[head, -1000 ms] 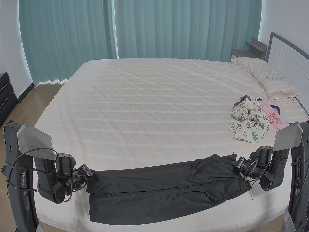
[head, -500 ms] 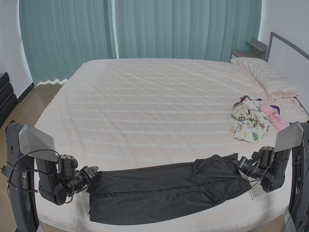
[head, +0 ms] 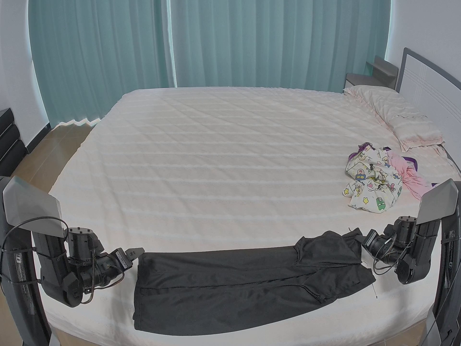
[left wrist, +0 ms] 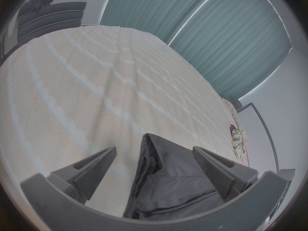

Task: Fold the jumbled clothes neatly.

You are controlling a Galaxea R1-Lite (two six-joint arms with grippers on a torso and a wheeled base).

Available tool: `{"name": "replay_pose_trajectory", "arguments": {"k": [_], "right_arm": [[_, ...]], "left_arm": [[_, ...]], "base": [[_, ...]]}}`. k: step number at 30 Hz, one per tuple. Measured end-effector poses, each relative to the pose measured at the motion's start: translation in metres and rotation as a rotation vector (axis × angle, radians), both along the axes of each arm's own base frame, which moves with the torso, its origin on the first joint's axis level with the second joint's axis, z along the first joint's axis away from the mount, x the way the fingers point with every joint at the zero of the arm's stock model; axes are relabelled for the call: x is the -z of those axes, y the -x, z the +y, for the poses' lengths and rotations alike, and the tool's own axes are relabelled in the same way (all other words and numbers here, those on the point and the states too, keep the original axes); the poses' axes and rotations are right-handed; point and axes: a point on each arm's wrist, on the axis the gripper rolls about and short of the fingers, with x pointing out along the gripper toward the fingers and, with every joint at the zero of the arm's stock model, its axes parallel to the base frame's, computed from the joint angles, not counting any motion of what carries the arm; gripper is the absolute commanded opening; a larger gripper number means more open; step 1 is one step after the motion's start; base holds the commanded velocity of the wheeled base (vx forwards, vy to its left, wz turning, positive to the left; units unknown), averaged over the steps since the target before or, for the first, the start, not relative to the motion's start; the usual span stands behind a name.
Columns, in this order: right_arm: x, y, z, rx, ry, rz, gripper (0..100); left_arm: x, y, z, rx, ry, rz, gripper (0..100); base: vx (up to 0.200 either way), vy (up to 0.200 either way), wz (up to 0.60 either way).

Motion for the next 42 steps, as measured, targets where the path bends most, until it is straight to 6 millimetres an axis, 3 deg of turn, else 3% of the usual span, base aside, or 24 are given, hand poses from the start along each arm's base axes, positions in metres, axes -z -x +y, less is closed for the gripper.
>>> {"name": "replay_pose_trajectory", "arguments": {"k": [4,5,17,25,37,42], "right_arm": [[0.0,0.001,0.002,-0.008,-0.005,0.002,0],[0.0,0.0,0.002,-0.01,-0.005,0.002,100],[-0.007,0.012,0.007,-0.033,0.008,0.021,100],[-0.029,0.025,-0.004,-0.036,0.097,-0.015,100],[-0.035,0.028,-0.018,-0.001,0.122,-0.027,100],[-0.036,0.027,-0.019,0.007,0.124,-0.037,100]], "left_arm": [[-0.003,0.005,0.003,0.005,0.001,0.002,100],[-0.003,0.005,0.003,0.005,0.001,0.0,100],[-0.004,0.011,0.004,0.065,-0.019,0.005,100],[0.001,0.028,-0.004,0.2,-0.029,0.049,100],[0.003,0.044,-0.016,0.286,-0.063,0.094,100],[0.003,0.045,-0.016,0.281,-0.064,0.096,100]], "base": [[0.0,0.0,0.0],[0.0,0.0,0.0],[0.0,0.0,0.0],[0.0,0.0,0.0],[0.0,0.0,0.0],[-0.2,0.0,0.0]]}}
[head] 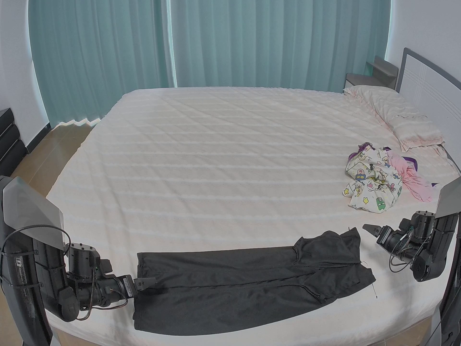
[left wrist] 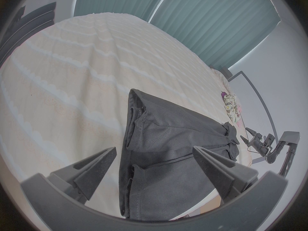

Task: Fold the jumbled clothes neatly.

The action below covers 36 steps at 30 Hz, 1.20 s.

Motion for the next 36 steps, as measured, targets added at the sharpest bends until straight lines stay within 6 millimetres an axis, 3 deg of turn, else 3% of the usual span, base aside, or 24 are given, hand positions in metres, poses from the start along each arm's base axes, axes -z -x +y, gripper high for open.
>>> {"name": "replay_pose_trajectory", "arguments": {"k": [4,11,22,36], "right_arm": [[0.0,-0.001,-0.003,0.01,0.0,-0.007,100],[0.002,-0.004,-0.004,0.015,-0.004,-0.008,100],[0.005,-0.005,-0.004,0.013,-0.006,-0.005,100],[0.007,-0.005,-0.002,0.009,-0.005,-0.008,100]], "left_arm": [[0.0,0.0,0.0,-0.001,0.0,0.001,100],[0.0,-0.002,0.0,-0.007,-0.002,-0.007,100],[-0.009,-0.042,-0.007,-0.091,0.006,-0.135,100],[0.016,-0.063,-0.014,-0.008,-0.095,-0.102,100]], "base": [[-0.2,0.0,0.0],[0.0,0.0,0.0],[0.0,0.0,0.0],[0.0,0.0,0.0]]}}
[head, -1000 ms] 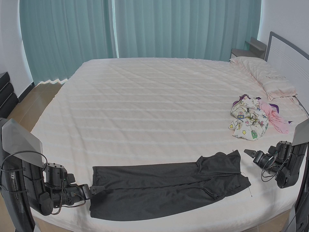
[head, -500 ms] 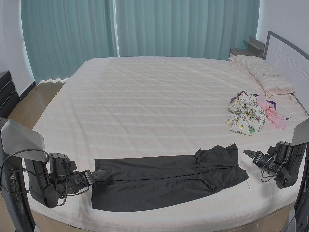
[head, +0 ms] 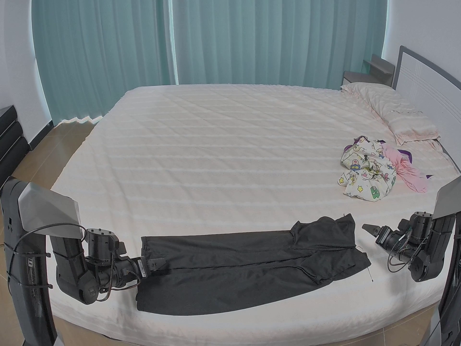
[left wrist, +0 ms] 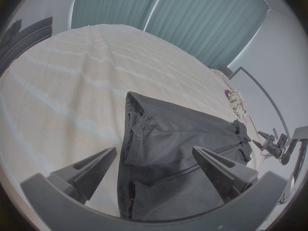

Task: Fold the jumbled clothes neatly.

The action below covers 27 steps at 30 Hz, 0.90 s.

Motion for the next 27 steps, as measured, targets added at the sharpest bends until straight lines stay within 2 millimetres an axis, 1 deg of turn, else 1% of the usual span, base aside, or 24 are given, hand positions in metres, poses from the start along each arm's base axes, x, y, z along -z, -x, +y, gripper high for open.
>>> {"name": "replay_pose_trajectory", "arguments": {"k": [9,17,23,24,27], "right_arm": [[0.001,0.0,0.001,-0.004,-0.001,0.004,100],[0.001,0.0,0.002,-0.006,-0.001,0.005,100],[0.001,0.0,0.002,-0.007,0.0,0.005,100],[0.001,0.0,0.002,-0.006,0.0,0.005,100],[0.001,0.0,0.002,-0.006,0.0,0.004,100]], "left_arm": [[0.012,-0.005,-0.001,0.02,-0.054,0.004,100],[0.014,-0.01,-0.004,0.028,-0.053,-0.005,100],[0.015,-0.009,-0.008,0.044,-0.053,-0.002,100],[0.015,-0.009,-0.009,0.046,-0.053,-0.001,0],[0.015,-0.008,-0.011,0.054,-0.054,0.001,0]], "base": [[0.0,0.0,0.0],[0.0,0.0,0.0],[0.0,0.0,0.0],[0.0,0.0,0.0],[0.0,0.0,0.0]]}}
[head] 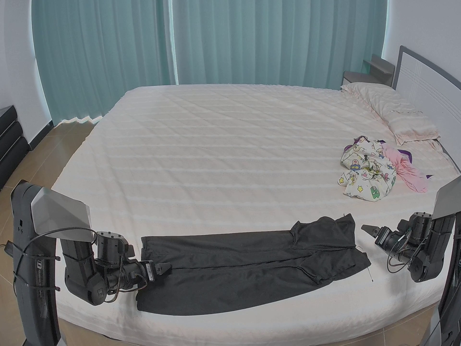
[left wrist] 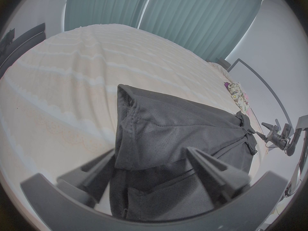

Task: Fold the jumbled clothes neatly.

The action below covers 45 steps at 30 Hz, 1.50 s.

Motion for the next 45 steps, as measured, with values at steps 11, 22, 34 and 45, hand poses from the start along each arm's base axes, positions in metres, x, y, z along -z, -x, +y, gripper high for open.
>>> {"name": "replay_pose_trajectory", "arguments": {"k": [11,22,34,45], "right_arm": [[0.0,0.0,0.0,0.0,0.0,0.002,100],[0.0,0.0,0.0,0.0,0.0,0.001,100],[0.0,0.0,0.0,0.001,0.0,-0.001,100],[0.0,0.0,0.0,0.001,0.0,0.0,100]], "left_arm": [[0.0,0.001,0.0,-0.002,-0.001,0.002,0],[-0.008,0.005,0.015,-0.045,-0.005,0.011,0],[-0.024,0.006,0.048,-0.128,-0.036,0.006,0],[-0.038,0.009,0.076,-0.175,0.013,0.025,0]], "base": [[0.0,0.0,0.0],[0.0,0.0,0.0],[0.0,0.0,0.0],[0.0,0.0,0.0]]}}
